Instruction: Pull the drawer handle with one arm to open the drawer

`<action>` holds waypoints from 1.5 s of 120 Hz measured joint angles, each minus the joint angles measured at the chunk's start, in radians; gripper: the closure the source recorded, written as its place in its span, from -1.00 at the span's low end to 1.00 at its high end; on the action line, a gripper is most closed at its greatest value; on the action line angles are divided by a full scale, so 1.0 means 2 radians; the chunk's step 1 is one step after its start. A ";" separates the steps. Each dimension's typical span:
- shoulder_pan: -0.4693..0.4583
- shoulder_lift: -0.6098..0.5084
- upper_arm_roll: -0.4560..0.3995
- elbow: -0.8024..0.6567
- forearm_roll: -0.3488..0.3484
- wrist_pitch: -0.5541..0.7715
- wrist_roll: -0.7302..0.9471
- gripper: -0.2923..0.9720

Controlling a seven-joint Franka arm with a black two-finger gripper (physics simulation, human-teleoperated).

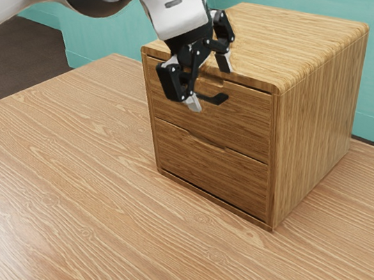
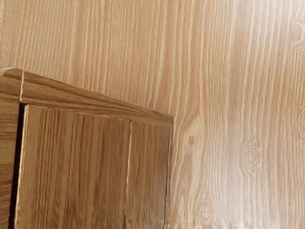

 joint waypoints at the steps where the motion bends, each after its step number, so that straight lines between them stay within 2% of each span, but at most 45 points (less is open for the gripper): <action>1: 0.004 0.001 0.001 0.000 0.000 0.000 0.001 -0.53; 15: 0.048 0.003 0.010 0.000 0.003 -0.006 0.022 -0.54; 42: 0.037 -0.029 0.010 -0.019 -0.006 -0.045 0.057 -0.53; 47: 0.028 -0.048 0.015 -0.055 -0.011 -0.040 0.062 -0.53; 55: -0.020 -0.073 0.055 -0.120 -0.016 -0.014 0.069 -0.53; 65: -0.061 -0.083 0.081 -0.158 -0.020 0.023 0.075 -0.53; 92: -0.086 -0.062 0.089 -0.167 -0.018 0.105 0.078 -0.54; 107: -0.111 -0.055 0.113 -0.164 -0.018 0.128 0.077 -0.54; 133: -0.096 -0.056 0.125 -0.163 -0.017 0.146 0.077 -0.54; 180: -0.030 -0.048 0.142 -0.163 -0.012 0.160 0.075 -0.54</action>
